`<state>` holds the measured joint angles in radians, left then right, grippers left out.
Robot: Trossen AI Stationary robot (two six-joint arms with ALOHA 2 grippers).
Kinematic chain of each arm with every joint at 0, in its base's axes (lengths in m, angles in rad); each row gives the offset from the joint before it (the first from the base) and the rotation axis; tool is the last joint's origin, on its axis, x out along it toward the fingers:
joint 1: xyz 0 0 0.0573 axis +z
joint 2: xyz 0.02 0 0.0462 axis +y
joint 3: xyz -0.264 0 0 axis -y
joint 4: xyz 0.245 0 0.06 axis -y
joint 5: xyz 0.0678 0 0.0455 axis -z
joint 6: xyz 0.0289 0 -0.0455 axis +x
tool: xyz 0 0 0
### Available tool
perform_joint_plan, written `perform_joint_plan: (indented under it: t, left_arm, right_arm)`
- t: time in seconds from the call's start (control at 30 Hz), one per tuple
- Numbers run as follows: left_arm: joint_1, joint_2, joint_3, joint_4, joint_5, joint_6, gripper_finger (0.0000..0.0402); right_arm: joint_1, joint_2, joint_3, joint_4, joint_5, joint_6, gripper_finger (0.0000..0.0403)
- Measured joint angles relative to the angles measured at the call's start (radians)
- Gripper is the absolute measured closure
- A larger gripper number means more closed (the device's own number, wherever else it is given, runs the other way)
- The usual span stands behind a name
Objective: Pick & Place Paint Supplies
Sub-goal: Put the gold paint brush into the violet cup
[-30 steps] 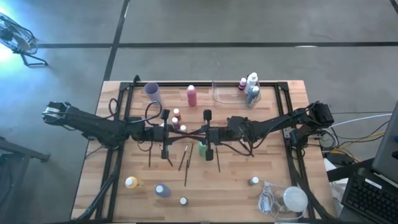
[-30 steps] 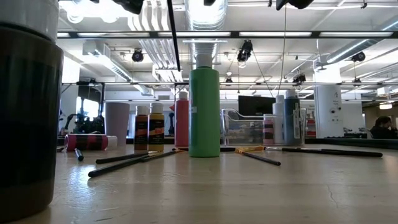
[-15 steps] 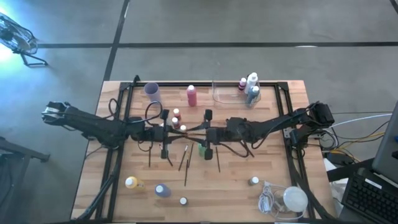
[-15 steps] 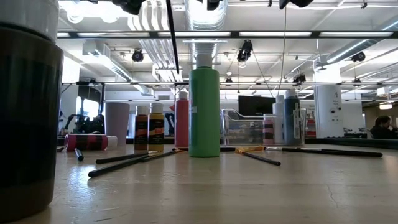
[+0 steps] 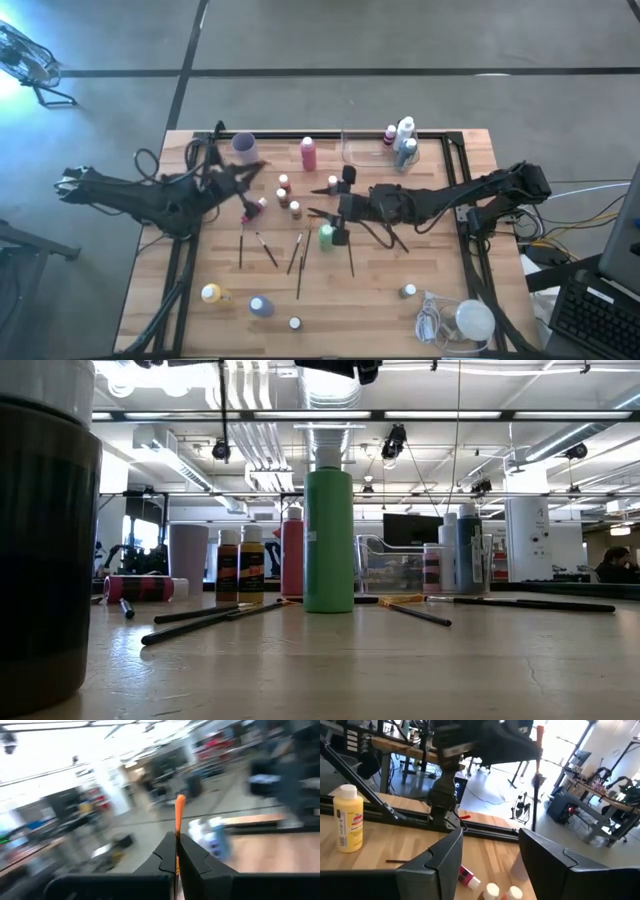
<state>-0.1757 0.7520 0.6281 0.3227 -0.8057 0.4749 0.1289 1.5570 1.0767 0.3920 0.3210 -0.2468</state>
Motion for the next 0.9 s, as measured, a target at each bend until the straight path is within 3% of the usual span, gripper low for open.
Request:
perform_joint_plan:
  t: [0.13, 0.3, 0.4, 0.5, 0.63, 0.8, 0.9]
  left_arm:
    - [0.027, -0.010, 0.000, 0.001, -0.096, 0.019, 0.0398]
    - [0.125, -0.008, -0.010, 0.007, -0.120, -0.025, 0.0398]
    - [0.214, -0.010, -0.030, 0.007, -0.120, -0.075, 0.0399]
    - [0.303, -0.012, -0.062, 0.009, -0.097, -0.113, 0.0399]
    - [0.418, -0.010, -0.102, 0.018, 0.009, -0.161, 0.0399]
    - [0.545, -0.010, -0.158, 0.068, 0.101, -0.207, 0.0399]
    - [0.591, -0.010, -0.188, 0.086, 0.136, -0.232, 0.0399]
  right_arm:
    - [-0.003, 0.000, 0.000, 0.003, 0.060, 0.005, 0.0224]
    - [-0.005, 0.000, -0.003, 0.005, 0.253, 0.031, 0.0244]
    - [-0.006, 0.000, -0.013, 0.007, 0.316, 0.030, 0.0254]
    - [-0.014, -0.007, -0.026, 0.007, 0.318, 0.027, 0.0261]
    - [-0.033, -0.036, -0.069, 0.056, 0.314, 0.031, 0.0266]
    - [-0.042, -0.090, -0.179, 0.237, 0.291, 0.007, 0.0257]
    - [-0.048, -0.140, -0.260, 0.363, 0.220, -0.008, 0.0244]
